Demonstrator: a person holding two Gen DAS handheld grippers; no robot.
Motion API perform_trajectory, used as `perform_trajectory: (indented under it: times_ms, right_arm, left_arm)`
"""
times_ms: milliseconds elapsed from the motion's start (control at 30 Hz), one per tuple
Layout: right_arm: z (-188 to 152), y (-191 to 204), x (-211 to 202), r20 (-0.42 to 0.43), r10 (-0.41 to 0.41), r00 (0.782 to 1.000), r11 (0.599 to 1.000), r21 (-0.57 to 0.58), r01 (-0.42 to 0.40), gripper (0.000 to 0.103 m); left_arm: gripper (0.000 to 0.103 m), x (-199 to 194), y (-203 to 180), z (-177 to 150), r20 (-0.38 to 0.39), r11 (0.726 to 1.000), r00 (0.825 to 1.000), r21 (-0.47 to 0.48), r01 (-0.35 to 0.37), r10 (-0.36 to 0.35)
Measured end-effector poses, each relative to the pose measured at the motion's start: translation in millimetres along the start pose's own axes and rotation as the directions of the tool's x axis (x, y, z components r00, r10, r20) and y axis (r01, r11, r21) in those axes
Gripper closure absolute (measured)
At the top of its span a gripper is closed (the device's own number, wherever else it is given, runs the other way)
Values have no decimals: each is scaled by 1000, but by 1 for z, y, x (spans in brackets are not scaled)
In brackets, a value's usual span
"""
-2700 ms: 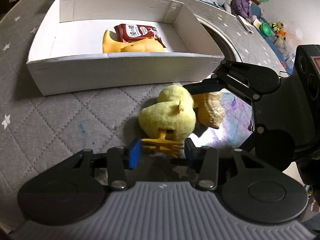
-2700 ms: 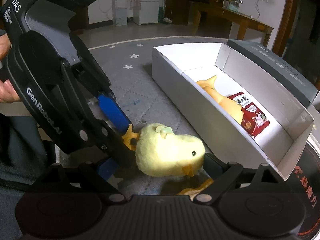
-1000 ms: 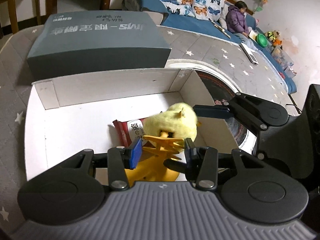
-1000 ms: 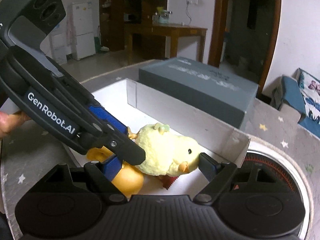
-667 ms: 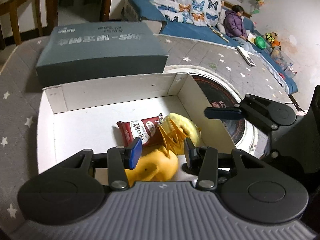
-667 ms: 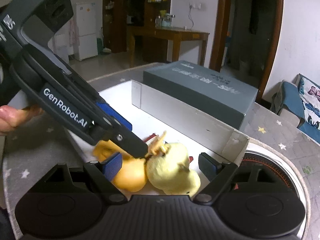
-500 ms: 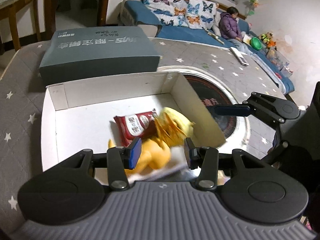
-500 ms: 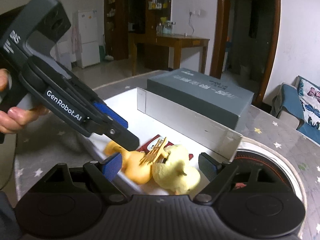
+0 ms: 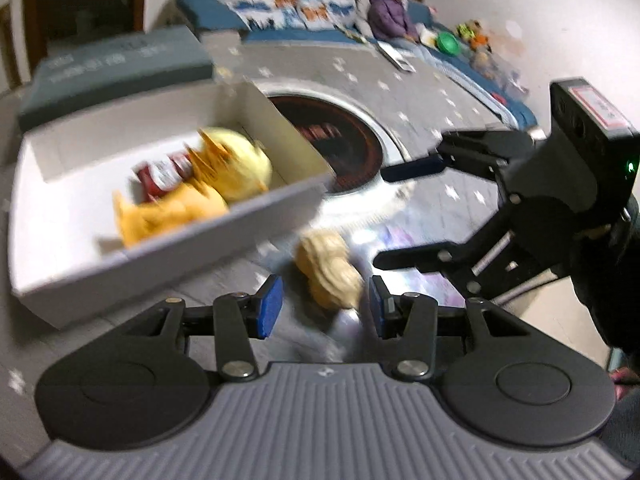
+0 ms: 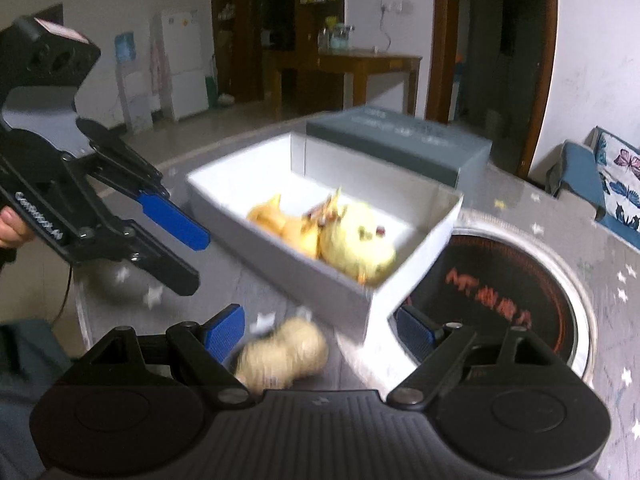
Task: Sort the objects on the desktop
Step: 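Move the left tool to the peanut-shaped toy, then grasp the peanut toy with the left tool and lift it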
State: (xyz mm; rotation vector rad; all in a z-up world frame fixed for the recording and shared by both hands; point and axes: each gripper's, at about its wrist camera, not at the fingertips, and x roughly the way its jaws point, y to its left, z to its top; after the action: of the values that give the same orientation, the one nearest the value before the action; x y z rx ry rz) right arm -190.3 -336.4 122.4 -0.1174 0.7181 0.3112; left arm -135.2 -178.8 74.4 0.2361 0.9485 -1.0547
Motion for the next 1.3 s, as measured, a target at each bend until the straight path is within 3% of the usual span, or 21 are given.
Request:
perform_trajectory:
  times_ms: [133, 200, 467, 900, 1200, 1300]
  right_arm:
    - [-10, -2, 1, -39, -52, 998, 999, -5, 51, 18]
    - [-13, -6, 1, -46, -69, 997, 997, 11, 70, 17]
    - [-16, -6, 6, -42, -50, 998, 997, 52, 52, 19]
    - [-21, -12, 16, -59, -27, 998, 997, 70, 31, 19]
    - [-20, 9, 38, -77, 27, 997, 1000, 10, -26, 19]
    - [-17, 16, 47, -77, 36, 996, 999, -12, -37, 19]
  left_arm:
    - [56, 21, -8, -7, -44, 1000, 999, 3, 22, -22]
    - [48, 32, -10, -8, -55, 1000, 998, 3, 12, -12]
    - [46, 55, -10, -9, -73, 999, 997, -22, -31, 29]
    - [46, 38, 23, -4, -44, 986, 987, -55, -158, 155]
    - [47, 30, 42, 0, -28, 976, 982, -116, -187, 185]
    - [47, 33, 41, 2, -35, 978, 988, -139, -157, 153]
